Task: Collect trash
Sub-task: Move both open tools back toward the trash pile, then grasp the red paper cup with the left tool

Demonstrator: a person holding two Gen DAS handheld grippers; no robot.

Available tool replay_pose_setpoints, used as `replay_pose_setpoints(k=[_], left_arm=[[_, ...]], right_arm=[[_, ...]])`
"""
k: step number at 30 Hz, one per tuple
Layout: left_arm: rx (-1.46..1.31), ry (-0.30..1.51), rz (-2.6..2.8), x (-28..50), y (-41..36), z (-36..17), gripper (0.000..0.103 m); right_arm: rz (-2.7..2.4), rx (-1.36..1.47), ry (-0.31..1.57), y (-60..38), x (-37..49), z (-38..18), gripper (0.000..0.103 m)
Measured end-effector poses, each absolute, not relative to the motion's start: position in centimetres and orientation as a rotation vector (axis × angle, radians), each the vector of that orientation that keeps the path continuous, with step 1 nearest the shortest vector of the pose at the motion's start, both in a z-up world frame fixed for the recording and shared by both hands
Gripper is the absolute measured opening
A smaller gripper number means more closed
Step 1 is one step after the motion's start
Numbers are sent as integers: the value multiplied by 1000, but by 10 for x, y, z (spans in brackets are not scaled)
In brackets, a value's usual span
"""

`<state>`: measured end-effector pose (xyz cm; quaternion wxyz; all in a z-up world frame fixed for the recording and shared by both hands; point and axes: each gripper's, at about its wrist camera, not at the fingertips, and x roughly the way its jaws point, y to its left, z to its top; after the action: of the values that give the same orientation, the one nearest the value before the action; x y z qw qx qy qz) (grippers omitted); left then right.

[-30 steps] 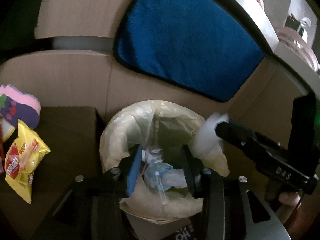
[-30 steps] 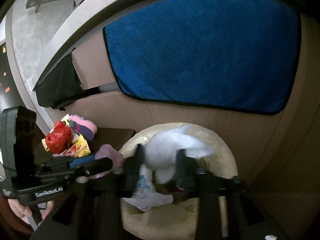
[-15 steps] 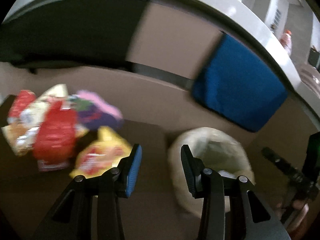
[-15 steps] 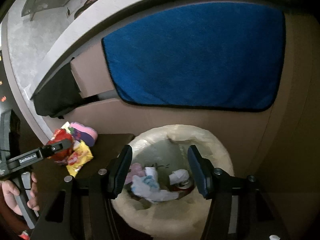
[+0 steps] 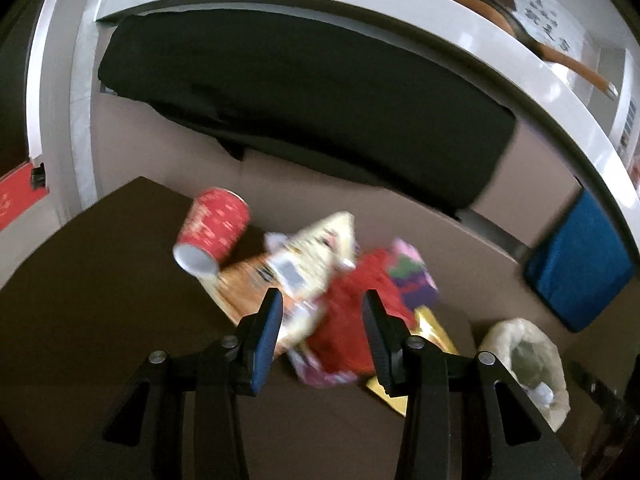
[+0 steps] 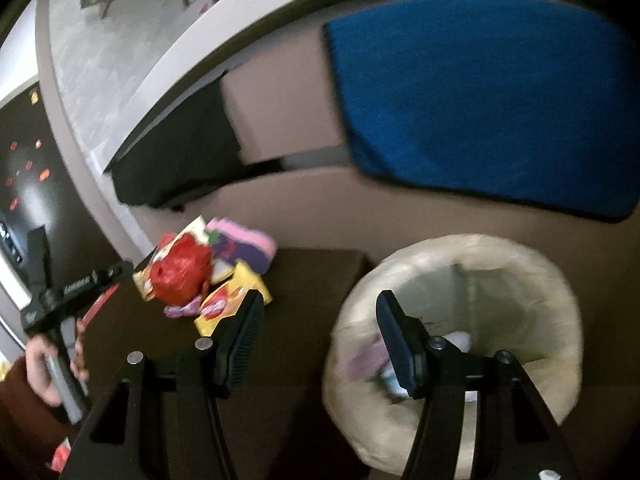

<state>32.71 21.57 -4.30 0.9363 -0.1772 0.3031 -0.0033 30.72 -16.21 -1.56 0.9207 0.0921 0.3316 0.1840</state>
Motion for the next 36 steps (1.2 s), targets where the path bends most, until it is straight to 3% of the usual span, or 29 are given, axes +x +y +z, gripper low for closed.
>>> replay_pose_setpoints(k=[14, 16, 18, 28, 36], left_arm=[[-483, 801, 64, 448, 334, -91, 46], [-523, 835, 19, 459, 336, -101, 54], [-548, 848, -7, 463, 335, -107, 55], [-575, 936, -21, 456, 314, -112, 57], [-517, 848, -61, 369, 301, -78, 55]], right_arm=[[399, 142, 772, -105, 322, -33, 56], [409, 125, 782, -96, 325, -34, 56], [421, 96, 790, -85, 329, -36, 56], [467, 41, 811, -55, 338, -39, 56], [488, -24, 768, -40, 355, -33, 56]])
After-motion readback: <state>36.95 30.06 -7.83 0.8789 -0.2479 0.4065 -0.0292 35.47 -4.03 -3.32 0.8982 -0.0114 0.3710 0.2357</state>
